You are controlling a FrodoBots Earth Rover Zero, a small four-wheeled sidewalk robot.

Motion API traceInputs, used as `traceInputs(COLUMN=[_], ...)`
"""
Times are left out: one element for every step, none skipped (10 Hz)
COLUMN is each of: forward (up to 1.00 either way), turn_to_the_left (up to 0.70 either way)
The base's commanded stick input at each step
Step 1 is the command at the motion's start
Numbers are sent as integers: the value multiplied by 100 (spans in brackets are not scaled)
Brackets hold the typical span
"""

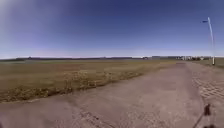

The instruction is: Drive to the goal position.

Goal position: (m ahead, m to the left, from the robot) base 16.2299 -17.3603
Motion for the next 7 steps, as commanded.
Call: traceInputs(forward=[0,0,0,0,0,0,100], turn_to_the_left=[0,0,0,0,0,0,0])
